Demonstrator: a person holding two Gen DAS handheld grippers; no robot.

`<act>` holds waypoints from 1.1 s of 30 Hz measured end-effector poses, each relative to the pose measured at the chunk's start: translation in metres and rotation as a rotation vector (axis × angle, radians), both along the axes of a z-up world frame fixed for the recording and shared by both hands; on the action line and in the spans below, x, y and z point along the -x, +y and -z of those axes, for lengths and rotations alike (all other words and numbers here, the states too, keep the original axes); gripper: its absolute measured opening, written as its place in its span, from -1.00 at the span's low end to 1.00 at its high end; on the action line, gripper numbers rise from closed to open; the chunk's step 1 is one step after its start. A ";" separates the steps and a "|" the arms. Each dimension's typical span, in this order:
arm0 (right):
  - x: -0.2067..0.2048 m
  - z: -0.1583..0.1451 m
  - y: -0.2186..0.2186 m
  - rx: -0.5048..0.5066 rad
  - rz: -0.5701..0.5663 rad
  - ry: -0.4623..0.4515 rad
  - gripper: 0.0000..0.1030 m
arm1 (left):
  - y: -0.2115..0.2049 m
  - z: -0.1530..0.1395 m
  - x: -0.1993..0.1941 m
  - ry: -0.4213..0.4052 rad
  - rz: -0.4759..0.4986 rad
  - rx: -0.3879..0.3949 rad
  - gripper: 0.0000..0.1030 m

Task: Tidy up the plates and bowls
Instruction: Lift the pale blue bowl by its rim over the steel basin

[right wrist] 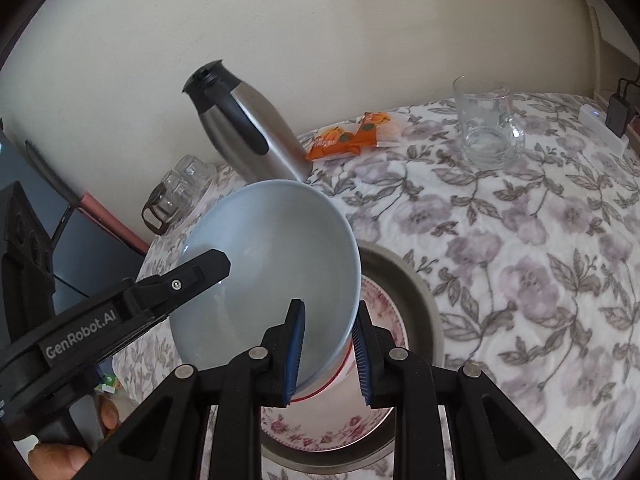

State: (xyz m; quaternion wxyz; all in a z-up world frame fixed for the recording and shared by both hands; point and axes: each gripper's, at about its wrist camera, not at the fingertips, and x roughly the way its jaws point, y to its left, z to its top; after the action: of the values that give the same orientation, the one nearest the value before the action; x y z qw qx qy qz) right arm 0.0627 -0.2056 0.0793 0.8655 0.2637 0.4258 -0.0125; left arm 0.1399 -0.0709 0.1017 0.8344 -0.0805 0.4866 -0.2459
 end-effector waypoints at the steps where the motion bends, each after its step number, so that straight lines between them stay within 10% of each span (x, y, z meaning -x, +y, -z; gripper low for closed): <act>1: 0.001 0.001 0.003 -0.002 0.001 0.001 -0.50 | 0.006 0.002 0.003 -0.002 -0.005 -0.001 -0.58; 33: -0.008 0.034 0.026 0.017 0.052 0.030 -0.45 | 0.040 0.056 -0.006 0.167 -0.084 0.062 -0.58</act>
State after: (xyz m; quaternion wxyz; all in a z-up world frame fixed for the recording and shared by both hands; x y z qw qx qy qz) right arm 0.0704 -0.1798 0.0455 0.8606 0.2669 0.4316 -0.0426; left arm 0.1463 -0.0311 0.0455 0.7977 -0.1469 0.5428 -0.2180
